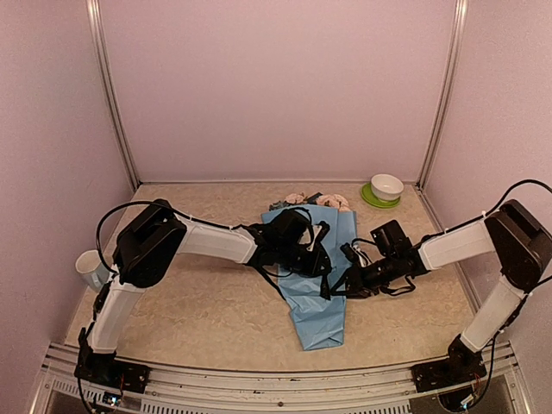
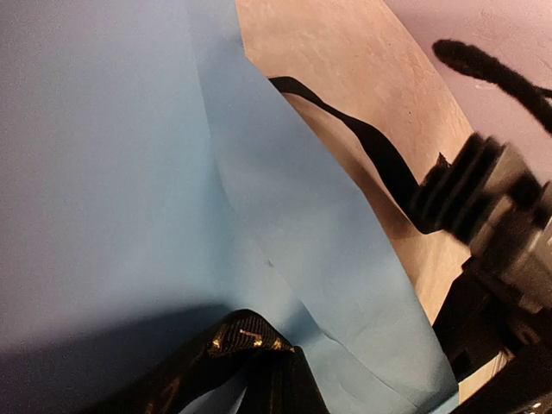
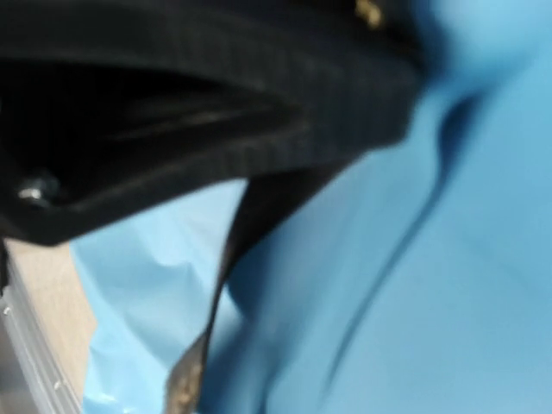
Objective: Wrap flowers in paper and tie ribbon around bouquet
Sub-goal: Place the left side of the ribbon on the folded bouquet, then pick up the right side of the ribbon from the center of the board.
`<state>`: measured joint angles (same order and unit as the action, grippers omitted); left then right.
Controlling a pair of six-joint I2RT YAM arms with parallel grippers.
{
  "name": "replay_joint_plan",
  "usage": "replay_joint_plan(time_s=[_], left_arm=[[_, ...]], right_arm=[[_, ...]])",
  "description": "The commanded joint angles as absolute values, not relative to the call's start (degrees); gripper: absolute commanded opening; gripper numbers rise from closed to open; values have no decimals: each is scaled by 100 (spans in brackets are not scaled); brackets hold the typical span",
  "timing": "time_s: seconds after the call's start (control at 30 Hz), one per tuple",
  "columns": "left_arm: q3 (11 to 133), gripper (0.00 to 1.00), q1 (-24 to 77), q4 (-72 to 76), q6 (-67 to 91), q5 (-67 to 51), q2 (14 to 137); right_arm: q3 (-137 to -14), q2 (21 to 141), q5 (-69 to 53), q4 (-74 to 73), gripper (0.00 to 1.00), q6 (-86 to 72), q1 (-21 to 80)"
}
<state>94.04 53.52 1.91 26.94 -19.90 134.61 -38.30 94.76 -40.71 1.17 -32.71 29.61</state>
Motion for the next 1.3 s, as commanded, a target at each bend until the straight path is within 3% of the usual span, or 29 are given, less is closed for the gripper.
replay_joint_plan(time_s=[0.0,0.1,0.23,0.33,0.5,0.6,0.83,0.9,1.0,1.13,1.27], left_arm=[[9439,0,5353,193,2739,-2043,13760],[9345,0,5344,229,2727,-2063,13775],[9219,0,5335,337,2741,-2075,13723],[9210,0,5326,326,2685,-2049,13681],[9174,0,5326,341,2678,-2042,13670],[9156,0,5326,351,2689,-2065,13677],[9122,0,5318,352,2665,-2016,13626],[9110,0,5309,343,2655,-2004,13610],[9083,0,5292,319,2629,-1982,13588],[8991,0,5274,352,2631,-1947,13564],[8973,0,5256,375,2640,-1984,13581]], right_arm=[[-4093,8658,-3329,-636,30,-3016,2987],[-4518,8123,-2319,-1812,54,-2699,2845],[-4746,7764,-304,-3043,67,-2503,2523],[-4703,7877,247,-3306,70,-2434,2403],[-4676,8481,181,-3103,71,-2299,2352],[-4622,8774,163,-2951,64,-2237,2309],[-4421,8856,-507,-2597,20,-2146,2299],[-4355,8741,-384,-2597,0,-2140,2224],[-4181,8200,-176,-2486,0,-2256,1714],[-3982,6664,-890,-2114,0,-2424,302],[-4539,5869,-825,-2390,0,-2387,-601]])
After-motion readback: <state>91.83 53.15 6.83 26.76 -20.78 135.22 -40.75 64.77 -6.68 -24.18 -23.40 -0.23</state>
